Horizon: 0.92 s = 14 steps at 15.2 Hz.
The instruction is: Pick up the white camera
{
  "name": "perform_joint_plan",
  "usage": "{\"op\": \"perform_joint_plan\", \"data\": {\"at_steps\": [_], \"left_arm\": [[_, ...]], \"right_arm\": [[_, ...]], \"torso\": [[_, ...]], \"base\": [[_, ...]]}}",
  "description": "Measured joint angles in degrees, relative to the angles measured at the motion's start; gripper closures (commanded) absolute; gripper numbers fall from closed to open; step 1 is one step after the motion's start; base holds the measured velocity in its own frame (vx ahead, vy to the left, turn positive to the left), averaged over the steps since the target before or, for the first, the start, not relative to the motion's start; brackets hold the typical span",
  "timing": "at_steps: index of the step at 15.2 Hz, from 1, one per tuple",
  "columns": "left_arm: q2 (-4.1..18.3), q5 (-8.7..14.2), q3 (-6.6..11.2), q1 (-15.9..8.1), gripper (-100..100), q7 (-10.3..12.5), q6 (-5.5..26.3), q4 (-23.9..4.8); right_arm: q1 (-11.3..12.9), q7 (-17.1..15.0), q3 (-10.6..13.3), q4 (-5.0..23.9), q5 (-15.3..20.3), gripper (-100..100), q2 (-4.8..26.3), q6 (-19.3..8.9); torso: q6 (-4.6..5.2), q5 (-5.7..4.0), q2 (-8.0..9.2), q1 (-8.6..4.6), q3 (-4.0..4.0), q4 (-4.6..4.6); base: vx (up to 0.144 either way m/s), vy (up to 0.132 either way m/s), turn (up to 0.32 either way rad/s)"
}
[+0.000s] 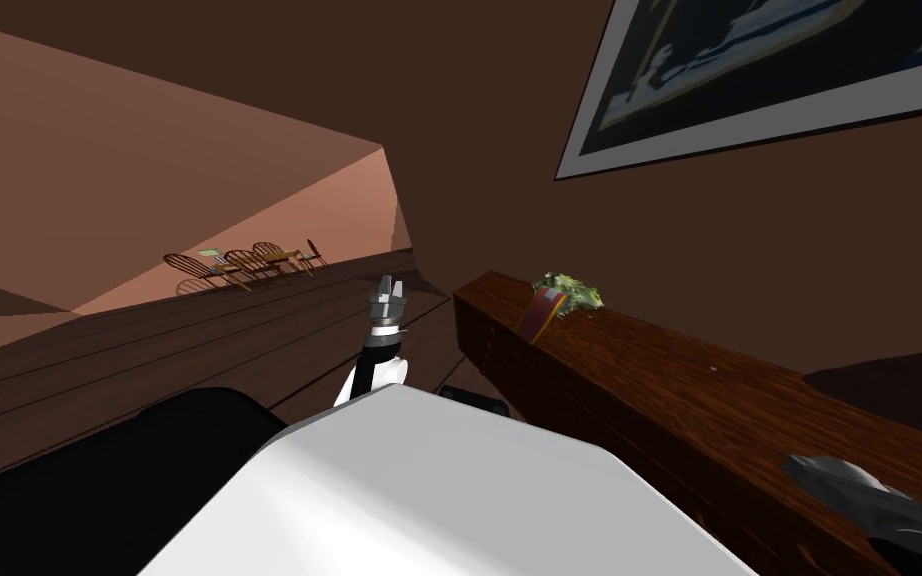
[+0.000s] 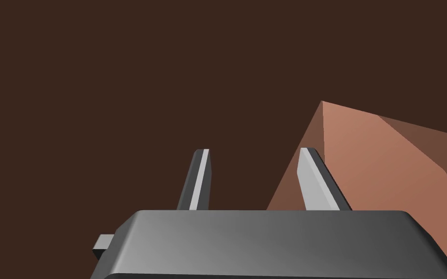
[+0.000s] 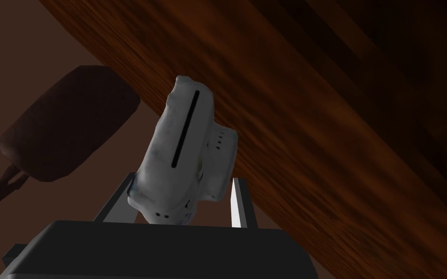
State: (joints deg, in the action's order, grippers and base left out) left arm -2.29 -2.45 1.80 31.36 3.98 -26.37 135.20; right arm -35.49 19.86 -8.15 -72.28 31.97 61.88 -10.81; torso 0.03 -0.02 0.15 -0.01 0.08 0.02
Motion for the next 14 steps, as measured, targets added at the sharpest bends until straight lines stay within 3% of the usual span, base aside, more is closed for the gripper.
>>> {"op": "perform_joint_plan", "data": {"at_steps": [14], "left_arm": [[0.0, 0.0, 0.0, 0.01, 0, 0.0, 0.0, 0.0]], "right_arm": [[-11.72, 6.78, -7.77, -13.71, -2.04, 100, -4.17, -0.89]], "torso": [[0.0, 0.1, -0.19, 0.11, -0.1, -0.03]], "base": [[0.064, -0.003, -0.071]]}}
